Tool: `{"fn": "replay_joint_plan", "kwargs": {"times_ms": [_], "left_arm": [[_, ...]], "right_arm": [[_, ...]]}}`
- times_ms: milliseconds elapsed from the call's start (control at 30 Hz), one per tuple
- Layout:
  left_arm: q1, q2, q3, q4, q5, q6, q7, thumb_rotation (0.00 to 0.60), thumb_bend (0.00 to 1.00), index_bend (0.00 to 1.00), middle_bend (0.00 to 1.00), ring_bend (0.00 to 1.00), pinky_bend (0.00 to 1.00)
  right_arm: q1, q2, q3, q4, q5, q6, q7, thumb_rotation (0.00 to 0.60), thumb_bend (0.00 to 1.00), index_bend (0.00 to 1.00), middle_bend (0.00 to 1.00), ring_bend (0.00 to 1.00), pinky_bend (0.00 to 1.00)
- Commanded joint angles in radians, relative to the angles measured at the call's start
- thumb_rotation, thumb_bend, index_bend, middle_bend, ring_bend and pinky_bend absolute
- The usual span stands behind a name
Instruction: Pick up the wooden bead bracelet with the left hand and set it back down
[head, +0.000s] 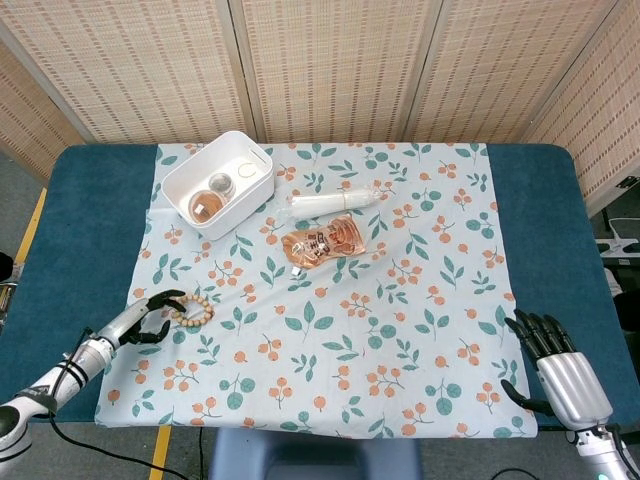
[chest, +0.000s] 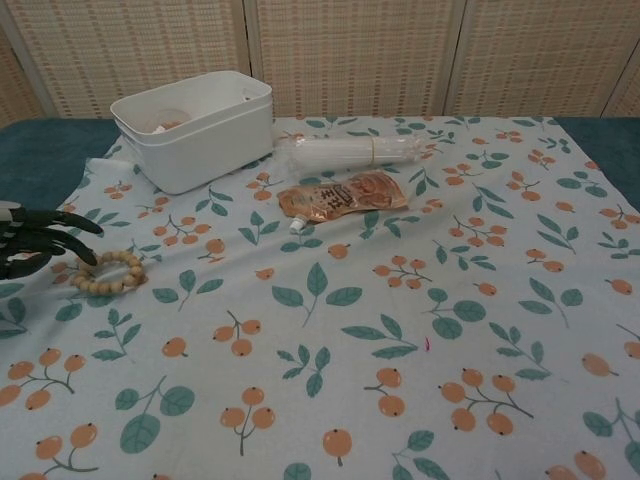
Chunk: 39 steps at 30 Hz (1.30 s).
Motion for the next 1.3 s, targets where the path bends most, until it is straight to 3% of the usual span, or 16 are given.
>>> {"fn": "replay_joint_plan", "kwargs": {"times_ms": [33,133,233,333,433,567,667,767,967,1300], "left_arm": [[0.043,-0.035,-0.014,-0.052,0.061,0.034,0.088,0.6,0.59,0.08,0.21,0.05,0.0],[0.062,-0.06,-0.04,-0.066,0.073,0.043,0.132,0.6,0.56,0.05,0.21,0.05,0.0],[0.097,-0.108,-0.102,-0.087,0.07,0.044,0.192,0.6,0.54,0.0,0.11,0.02,0.0],[0.166,-0.223,-0.241,-0.139,0.042,0.043,0.304,0.6,0.52,0.0,0.02,0.0,0.0],[0.244,-0.373,-0.404,-0.156,-0.005,-0.052,0.473,0.6,0.52,0.0,0.02,0.0,0.0],[0.323,-0.51,-0.535,-0.116,-0.081,-0.185,0.658,0.6,0.51,0.0,0.03,0.0,0.0],[0.355,-0.561,-0.587,-0.075,-0.124,-0.28,0.767,0.6,0.51,0.0,0.04,0.0,0.0],[0.335,-0.553,-0.605,-0.029,-0.148,-0.323,0.807,0.6,0.52,0.0,0.05,0.0,0.0],[0.292,-0.497,-0.593,0.01,-0.156,-0.331,0.777,0.6,0.52,0.0,0.05,0.0,0.0],[0.259,-0.343,-0.53,0.082,-0.132,-0.353,0.726,0.6,0.53,0.0,0.05,0.0,0.0]], "right_arm": [[0.0,0.0,0.0,0.0,0.001,-0.001,-0.001,0.458,0.24,0.0,0.0,0.0,0.0],[0.0,-0.001,0.0,0.0,0.001,-0.002,-0.002,0.458,0.24,0.0,0.0,0.0,0.0],[0.0,-0.001,0.0,0.0,0.001,-0.002,-0.003,0.457,0.24,0.0,0.0,0.0,0.0],[0.0,-0.002,-0.001,0.0,0.0,-0.003,-0.006,0.458,0.24,0.0,0.0,0.0,0.0],[0.001,-0.004,-0.003,-0.001,-0.002,-0.006,-0.011,0.458,0.24,0.0,0.0,0.0,0.0],[0.002,-0.006,-0.002,0.0,0.001,-0.01,-0.015,0.457,0.24,0.0,0.0,0.0,0.0],[0.006,-0.01,-0.001,0.002,0.006,-0.019,-0.019,0.458,0.24,0.0,0.0,0.0,0.0],[0.011,-0.013,-0.002,0.001,0.007,-0.03,-0.022,0.457,0.24,0.0,0.0,0.0,0.0],[0.012,-0.015,-0.004,0.0,0.003,-0.031,-0.025,0.457,0.24,0.0,0.0,0.0,0.0],[0.01,-0.02,0.0,0.002,0.019,-0.033,-0.043,0.458,0.24,0.0,0.0,0.0,0.0]]}}
